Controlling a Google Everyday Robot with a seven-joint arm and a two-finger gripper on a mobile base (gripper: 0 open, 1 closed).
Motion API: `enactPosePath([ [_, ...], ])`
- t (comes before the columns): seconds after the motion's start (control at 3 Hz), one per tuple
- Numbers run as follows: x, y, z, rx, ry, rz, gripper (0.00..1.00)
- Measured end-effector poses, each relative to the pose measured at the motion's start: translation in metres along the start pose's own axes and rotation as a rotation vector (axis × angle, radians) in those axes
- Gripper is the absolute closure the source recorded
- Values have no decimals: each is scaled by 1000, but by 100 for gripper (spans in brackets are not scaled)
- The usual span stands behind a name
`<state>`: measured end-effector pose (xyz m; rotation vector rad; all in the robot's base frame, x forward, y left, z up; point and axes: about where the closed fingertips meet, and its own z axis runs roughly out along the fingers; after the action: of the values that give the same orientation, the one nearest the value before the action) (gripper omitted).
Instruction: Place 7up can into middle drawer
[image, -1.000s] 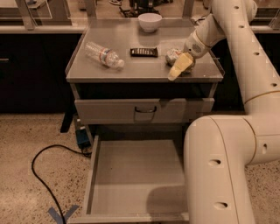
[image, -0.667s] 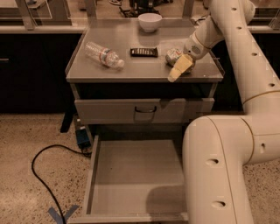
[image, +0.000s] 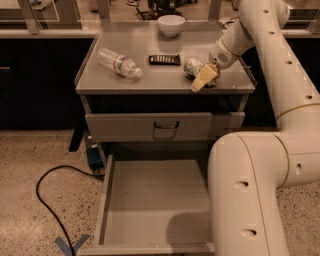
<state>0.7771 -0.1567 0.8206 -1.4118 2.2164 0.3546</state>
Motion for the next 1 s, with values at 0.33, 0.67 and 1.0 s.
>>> enactPosePath([
  [0.33, 0, 0, 0, 0, 0, 0, 55],
  [0.67, -19, 6, -17, 22, -5, -50, 78],
  [1.0, -48, 32, -47, 12, -23, -157, 99],
])
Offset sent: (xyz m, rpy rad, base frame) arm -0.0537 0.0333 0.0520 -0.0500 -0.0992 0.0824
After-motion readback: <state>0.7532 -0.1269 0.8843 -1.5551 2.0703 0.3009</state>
